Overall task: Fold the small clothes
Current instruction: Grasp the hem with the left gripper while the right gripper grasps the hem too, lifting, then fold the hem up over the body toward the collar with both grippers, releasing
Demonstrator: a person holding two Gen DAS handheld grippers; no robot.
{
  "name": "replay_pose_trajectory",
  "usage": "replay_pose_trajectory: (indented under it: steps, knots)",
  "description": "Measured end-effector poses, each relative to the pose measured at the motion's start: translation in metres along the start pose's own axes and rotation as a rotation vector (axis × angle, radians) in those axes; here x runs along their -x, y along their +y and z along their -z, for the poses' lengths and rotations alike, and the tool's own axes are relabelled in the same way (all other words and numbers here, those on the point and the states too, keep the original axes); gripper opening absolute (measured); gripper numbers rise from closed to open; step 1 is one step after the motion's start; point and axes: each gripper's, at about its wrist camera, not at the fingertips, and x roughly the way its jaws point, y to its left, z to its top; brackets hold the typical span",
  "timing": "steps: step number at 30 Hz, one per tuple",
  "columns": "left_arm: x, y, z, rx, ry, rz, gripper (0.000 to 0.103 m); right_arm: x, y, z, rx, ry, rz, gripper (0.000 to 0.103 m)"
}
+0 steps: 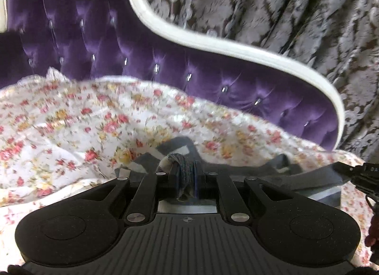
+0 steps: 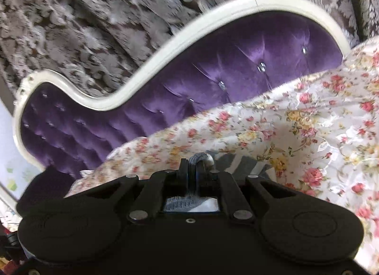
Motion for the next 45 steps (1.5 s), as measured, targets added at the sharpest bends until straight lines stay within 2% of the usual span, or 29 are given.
replay_pose_trajectory:
  steps: [6, 12, 13, 16, 17, 20, 24, 29, 35, 39, 42, 45]
  knots:
    - [-0.035, 0.011, -0.009, 0.027, 0.054, -0.018, 0.015, -0.041, -0.02, 0.004, -0.037, 0.051, 0.065, 0.012]
    - [-0.047, 0.014, -0.023, -0.02, 0.051, -0.114, 0.026, -0.053, -0.03, 0.006, -0.059, 0.051, 0.074, 0.016]
    - [-0.047, 0.015, -0.026, -0.02, 0.052, -0.118, 0.026, -0.052, -0.03, 0.005, -0.059, 0.047, 0.076, 0.02]
    - [-0.035, 0.016, -0.031, -0.019, 0.038, -0.122, 0.034, -0.043, -0.026, 0.002, -0.018, -0.003, 0.118, 0.057]
    - [-0.029, 0.016, -0.032, -0.03, 0.026, -0.123, 0.039, -0.038, -0.025, 0.0, 0.001, -0.019, 0.122, 0.06]
    - [-0.013, 0.009, -0.032, -0.069, -0.004, -0.135, 0.046, -0.023, -0.022, -0.004, 0.045, -0.039, 0.128, 0.06]
    - [0.009, -0.002, -0.022, -0.136, -0.029, -0.121, 0.049, -0.005, -0.007, -0.001, 0.156, -0.051, 0.127, 0.06]
    - [0.015, -0.024, 0.003, -0.229, 0.004, -0.077, 0.052, 0.003, 0.029, 0.022, 0.344, -0.015, 0.091, 0.06]
    - [-0.002, -0.043, 0.024, -0.313, 0.044, -0.061, 0.053, -0.012, 0.081, 0.056, 0.6, 0.039, 0.042, 0.06]
    - [-0.018, -0.038, 0.027, -0.29, 0.072, -0.068, 0.053, -0.033, 0.098, 0.075, 0.697, 0.094, 0.027, 0.059]
    - [-0.033, -0.023, 0.022, -0.237, 0.097, -0.094, 0.053, -0.052, 0.095, 0.081, 0.728, 0.137, 0.077, 0.059]
    - [-0.046, -0.006, 0.017, -0.188, 0.121, -0.131, 0.055, -0.063, 0.082, 0.075, 0.714, 0.137, 0.133, 0.058]
